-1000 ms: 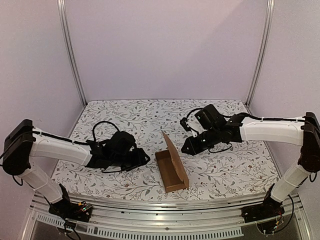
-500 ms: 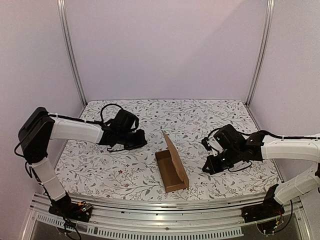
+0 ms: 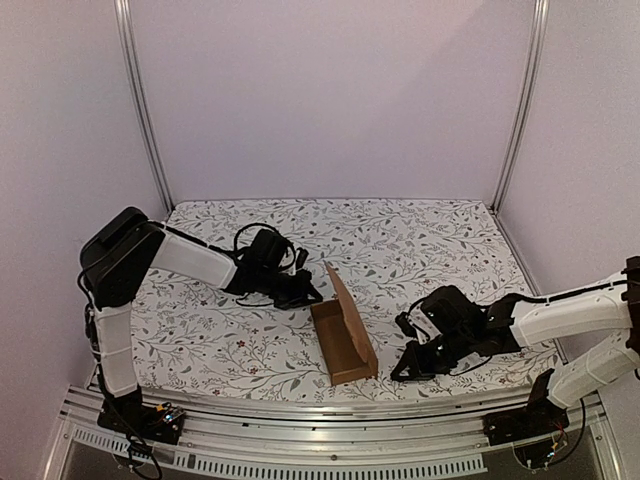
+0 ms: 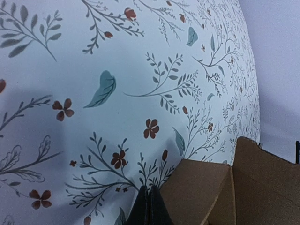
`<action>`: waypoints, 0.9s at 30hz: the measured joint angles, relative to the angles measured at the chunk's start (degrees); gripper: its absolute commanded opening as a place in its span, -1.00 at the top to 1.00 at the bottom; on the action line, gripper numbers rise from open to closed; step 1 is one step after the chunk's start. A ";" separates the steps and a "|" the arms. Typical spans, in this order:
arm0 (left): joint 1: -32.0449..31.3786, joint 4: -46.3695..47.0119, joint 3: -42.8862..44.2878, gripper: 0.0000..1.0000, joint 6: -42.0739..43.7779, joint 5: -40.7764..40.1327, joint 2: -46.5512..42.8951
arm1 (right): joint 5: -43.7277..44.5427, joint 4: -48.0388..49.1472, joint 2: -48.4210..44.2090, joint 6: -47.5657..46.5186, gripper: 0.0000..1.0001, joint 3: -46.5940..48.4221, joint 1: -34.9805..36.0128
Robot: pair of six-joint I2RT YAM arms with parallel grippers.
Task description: Fold the paper box
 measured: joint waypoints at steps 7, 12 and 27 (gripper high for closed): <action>0.00 2.91 -0.17 1.00 -0.48 3.56 1.36 | -3.61 8.90 5.38 4.48 1.00 -0.59 0.24; 0.00 4.87 -1.60 1.00 -0.98 4.96 1.36 | -5.44 14.05 9.01 6.47 1.00 -0.59 0.61; 0.07 10.14 -11.23 1.00 -3.26 5.38 -1.84 | -0.13 17.64 11.63 9.33 1.00 -0.57 0.90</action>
